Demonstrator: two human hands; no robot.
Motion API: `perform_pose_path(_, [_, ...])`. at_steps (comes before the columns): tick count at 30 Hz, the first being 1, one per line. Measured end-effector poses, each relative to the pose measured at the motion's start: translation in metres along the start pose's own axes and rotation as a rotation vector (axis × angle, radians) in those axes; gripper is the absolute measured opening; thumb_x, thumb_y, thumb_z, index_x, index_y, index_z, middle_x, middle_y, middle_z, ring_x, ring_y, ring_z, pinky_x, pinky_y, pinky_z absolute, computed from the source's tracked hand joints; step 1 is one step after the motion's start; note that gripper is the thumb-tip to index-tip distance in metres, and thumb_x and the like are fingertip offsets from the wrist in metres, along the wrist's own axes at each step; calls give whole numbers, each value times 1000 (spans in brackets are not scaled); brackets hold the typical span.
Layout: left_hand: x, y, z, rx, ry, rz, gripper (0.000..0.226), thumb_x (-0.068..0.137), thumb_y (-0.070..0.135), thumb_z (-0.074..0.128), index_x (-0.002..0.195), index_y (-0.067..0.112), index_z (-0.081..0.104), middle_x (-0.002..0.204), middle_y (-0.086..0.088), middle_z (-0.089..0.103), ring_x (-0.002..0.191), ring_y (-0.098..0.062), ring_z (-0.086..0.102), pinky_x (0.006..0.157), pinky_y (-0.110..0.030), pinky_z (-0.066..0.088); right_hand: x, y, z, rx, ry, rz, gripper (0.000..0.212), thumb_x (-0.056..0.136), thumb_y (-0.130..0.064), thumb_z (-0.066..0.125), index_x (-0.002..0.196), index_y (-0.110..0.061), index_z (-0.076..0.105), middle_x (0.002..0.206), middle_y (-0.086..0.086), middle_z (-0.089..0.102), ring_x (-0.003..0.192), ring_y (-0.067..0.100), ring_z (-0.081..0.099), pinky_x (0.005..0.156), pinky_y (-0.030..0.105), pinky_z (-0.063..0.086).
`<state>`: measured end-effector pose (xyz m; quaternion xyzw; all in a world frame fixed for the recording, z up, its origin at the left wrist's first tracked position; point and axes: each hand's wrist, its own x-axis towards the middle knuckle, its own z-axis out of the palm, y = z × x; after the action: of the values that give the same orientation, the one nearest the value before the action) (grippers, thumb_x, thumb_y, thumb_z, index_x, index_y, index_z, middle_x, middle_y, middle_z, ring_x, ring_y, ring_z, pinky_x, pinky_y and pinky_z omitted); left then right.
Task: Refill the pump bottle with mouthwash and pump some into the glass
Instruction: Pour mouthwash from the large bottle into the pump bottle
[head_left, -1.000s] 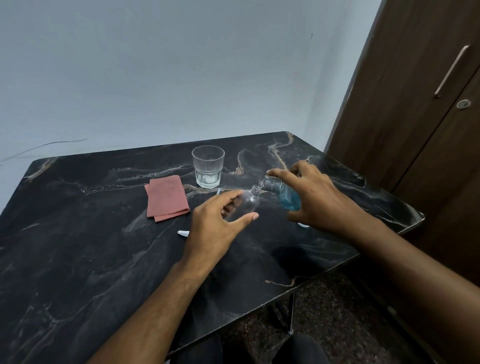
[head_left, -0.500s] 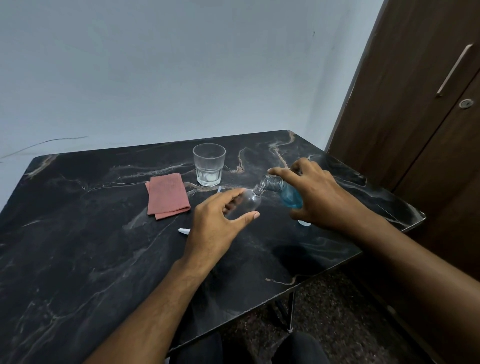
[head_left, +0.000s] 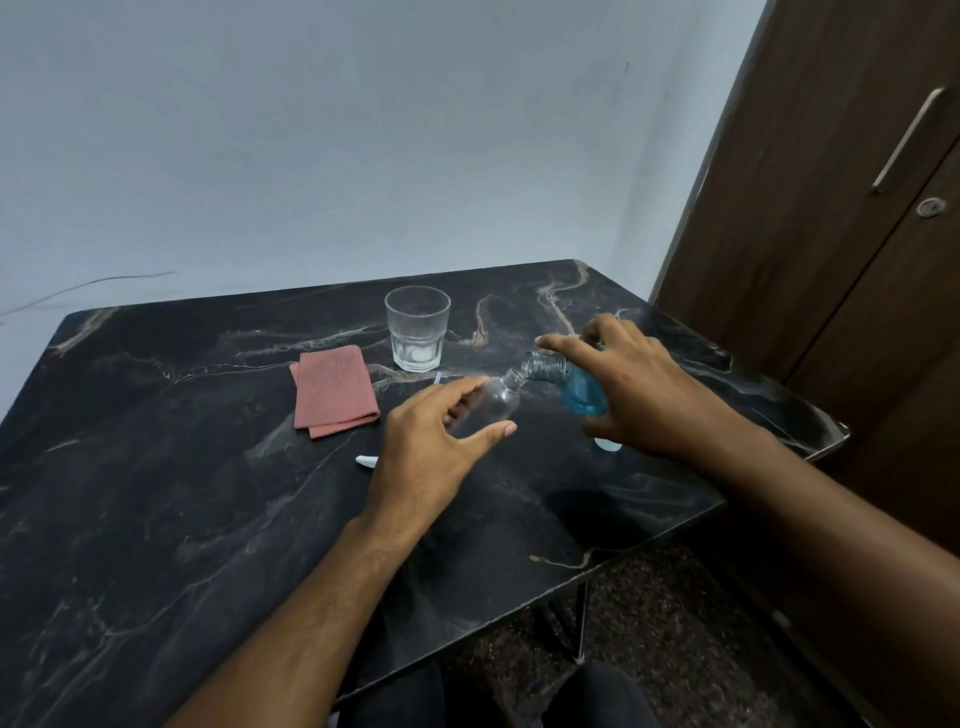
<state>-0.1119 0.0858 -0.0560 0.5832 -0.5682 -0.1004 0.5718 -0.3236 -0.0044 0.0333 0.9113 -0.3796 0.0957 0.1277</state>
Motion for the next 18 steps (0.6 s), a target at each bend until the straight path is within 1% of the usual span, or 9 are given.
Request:
perform_pose_path(4, [0, 0, -1, -4, 3, 2, 59, 71, 39, 92, 126, 31, 73, 102, 12, 74, 94, -4, 68, 83, -13, 54, 0, 0, -1, 2, -2, 0, 102, 71, -33, 85, 152, -44, 23, 129, 2, 38, 114, 21, 41, 94, 37, 39])
perform_pose_path(14, [1, -1, 0, -4, -3, 1, 60, 71, 40, 92, 126, 32, 72, 105, 17, 73, 97, 4, 67, 84, -8, 51, 1, 0, -1, -20, -13, 0, 105, 70, -34, 86, 152, -44, 22, 128, 1, 37, 114, 20, 40, 97, 39, 40])
perform_pose_path(18, [0, -1, 0, 13, 0, 10, 61, 71, 40, 92, 127, 32, 72, 104, 17, 72, 96, 2, 67, 83, -8, 51, 1, 1, -2, -32, -20, -3, 105, 71, -34, 86, 153, -44, 21, 129, 1, 37, 115, 20, 41, 97, 40, 41])
